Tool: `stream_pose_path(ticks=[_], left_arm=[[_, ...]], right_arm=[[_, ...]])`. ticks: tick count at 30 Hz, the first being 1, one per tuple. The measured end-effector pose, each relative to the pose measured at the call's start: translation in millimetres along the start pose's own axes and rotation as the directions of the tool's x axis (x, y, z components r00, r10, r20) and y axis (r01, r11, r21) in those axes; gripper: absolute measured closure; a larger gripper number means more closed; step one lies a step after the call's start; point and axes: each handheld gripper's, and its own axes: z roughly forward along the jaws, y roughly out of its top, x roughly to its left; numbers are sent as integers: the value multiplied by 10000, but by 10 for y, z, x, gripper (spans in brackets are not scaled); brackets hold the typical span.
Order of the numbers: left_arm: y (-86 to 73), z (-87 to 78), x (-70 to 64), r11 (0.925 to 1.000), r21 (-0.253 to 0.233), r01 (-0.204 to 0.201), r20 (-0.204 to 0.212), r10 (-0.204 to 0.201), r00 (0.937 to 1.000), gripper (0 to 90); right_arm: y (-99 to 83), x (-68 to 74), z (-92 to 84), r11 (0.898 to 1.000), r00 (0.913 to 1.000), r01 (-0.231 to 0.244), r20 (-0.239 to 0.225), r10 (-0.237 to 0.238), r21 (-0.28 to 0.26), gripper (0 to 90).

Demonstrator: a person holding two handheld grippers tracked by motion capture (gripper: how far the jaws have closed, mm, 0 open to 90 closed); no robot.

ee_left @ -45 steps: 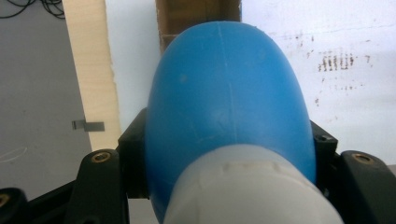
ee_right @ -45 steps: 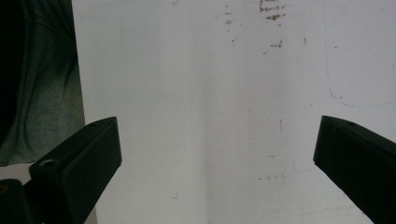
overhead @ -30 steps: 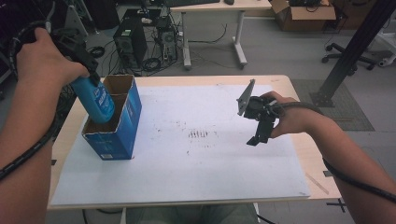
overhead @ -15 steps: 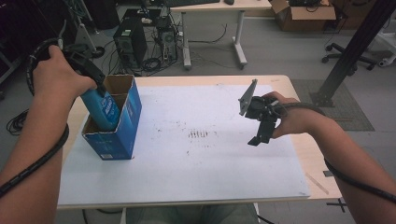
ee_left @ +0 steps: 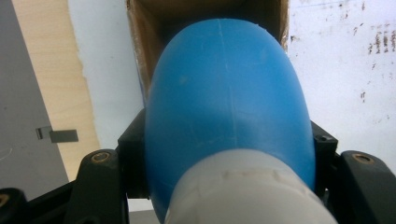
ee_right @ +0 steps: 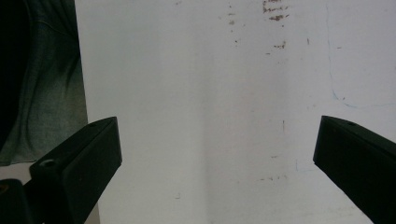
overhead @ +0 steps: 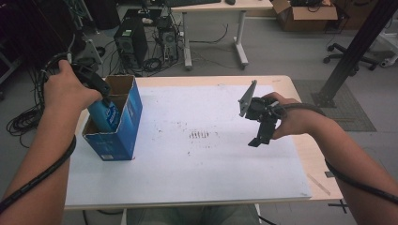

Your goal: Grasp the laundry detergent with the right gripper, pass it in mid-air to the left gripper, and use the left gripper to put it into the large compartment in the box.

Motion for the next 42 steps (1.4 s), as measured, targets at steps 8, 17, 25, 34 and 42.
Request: stream_pose_path(ticks=[8, 17, 25, 34, 42], left_arm=[[-19, 194, -1, 9999, 78, -81, 7, 81, 10000, 379], [-29, 342, -31, 10000, 66, -36, -118, 37, 9999, 379], [-28, 450, -2, 9998, 174, -2, -20, 2, 10000, 379], [-21, 571, 17, 9997, 239, -21, -47, 22, 10000, 379], [-14, 642, 22, 9994, 325, -78, -4, 78, 10000, 378]], right_arm=[[-20, 6, -1, 10000, 10000, -33, -19, 33, 20, 9], [-21, 17, 5, 10000, 10000, -18, -20, 18, -8, 10], [-33, 28, 9, 10000, 10000, -71, -19, 71, -18, 10], [-51, 32, 40, 9999, 9999, -112, -68, 111, -22, 11], [-38, 22, 44, 9999, 9999, -104, -83, 104, 6, 10]])
